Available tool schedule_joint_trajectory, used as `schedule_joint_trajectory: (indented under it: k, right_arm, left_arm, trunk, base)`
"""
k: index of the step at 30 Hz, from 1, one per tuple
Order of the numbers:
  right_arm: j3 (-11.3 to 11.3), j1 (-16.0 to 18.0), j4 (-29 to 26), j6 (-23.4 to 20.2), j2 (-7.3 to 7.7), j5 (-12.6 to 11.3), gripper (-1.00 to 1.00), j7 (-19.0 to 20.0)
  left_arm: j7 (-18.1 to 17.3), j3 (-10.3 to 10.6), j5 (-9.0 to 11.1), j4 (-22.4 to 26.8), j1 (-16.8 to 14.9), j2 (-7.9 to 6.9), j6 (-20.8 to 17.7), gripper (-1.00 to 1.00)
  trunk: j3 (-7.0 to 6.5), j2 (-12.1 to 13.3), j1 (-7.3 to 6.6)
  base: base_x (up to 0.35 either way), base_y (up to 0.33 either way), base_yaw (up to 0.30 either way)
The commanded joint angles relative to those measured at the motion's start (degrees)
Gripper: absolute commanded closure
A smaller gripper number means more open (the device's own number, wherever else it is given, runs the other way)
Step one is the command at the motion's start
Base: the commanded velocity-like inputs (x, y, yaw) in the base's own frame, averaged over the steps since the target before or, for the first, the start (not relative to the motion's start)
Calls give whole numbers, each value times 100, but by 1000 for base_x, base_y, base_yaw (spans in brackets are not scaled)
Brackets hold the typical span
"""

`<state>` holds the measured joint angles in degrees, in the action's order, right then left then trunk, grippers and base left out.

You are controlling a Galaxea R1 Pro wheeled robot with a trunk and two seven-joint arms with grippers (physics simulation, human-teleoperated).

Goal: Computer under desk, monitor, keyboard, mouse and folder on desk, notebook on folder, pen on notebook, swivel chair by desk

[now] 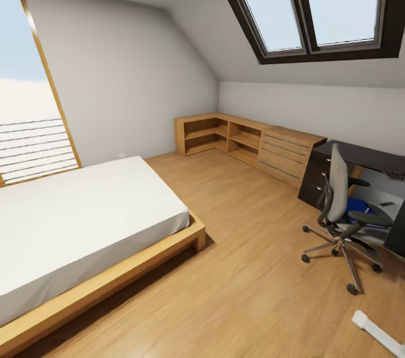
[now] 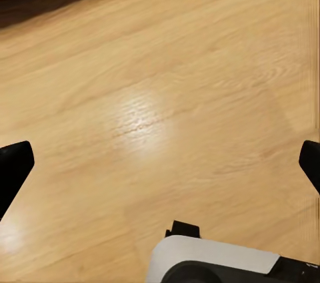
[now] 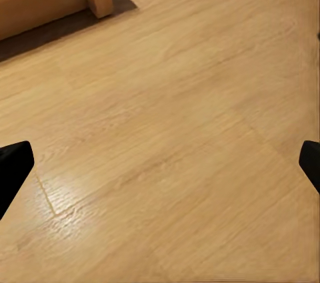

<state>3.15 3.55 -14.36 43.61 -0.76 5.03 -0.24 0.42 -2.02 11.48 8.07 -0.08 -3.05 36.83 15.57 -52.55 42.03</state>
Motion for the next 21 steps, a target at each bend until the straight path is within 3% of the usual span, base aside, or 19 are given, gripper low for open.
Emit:
schedule_joint_trajectory:
  k: [1, 21]
  right_arm:
    - [34, 5, 6, 14, -7, 51, -100, -3]
    - [32, 5, 117, 15, -65, 165, -100, -2]
  left_arm:
    - [4, -18, -14, 0, -1, 2, 12, -100]
    - [2, -11, -14, -7, -1, 7, 10, -100]
  trunk:
    - [7, -5, 1]
    - [7, -5, 1]
  base:
    - [0, 0, -294]
    - [0, 0, -283]
